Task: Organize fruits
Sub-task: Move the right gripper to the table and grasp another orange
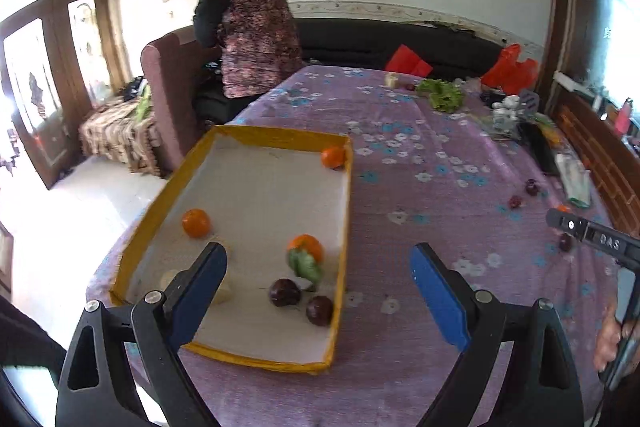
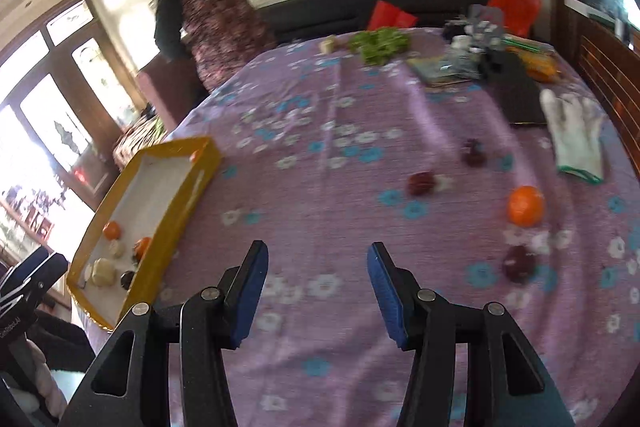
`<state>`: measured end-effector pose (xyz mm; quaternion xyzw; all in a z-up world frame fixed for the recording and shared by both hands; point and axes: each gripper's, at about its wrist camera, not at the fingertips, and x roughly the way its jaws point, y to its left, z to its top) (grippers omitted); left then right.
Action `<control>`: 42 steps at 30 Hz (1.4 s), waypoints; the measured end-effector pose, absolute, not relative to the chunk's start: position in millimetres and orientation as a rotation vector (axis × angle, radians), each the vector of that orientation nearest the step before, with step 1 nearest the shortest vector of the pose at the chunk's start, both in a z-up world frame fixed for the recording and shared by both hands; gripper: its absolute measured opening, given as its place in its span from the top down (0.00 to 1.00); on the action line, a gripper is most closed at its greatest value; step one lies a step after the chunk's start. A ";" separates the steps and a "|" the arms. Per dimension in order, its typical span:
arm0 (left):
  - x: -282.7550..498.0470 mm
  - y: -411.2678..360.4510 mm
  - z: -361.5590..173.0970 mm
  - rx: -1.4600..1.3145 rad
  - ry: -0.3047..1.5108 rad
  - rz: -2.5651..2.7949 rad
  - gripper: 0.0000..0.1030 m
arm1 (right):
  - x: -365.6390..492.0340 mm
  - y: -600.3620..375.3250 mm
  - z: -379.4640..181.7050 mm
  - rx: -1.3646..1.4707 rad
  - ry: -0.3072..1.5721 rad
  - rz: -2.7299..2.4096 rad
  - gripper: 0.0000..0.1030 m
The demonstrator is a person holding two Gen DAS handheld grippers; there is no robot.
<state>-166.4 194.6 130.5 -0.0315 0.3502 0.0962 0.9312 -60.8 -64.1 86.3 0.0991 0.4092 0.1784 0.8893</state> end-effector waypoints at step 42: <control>-240.7 200.7 207.4 -0.193 0.608 0.421 0.10 | 10.1 -169.9 17.9 0.267 0.810 0.152 0.69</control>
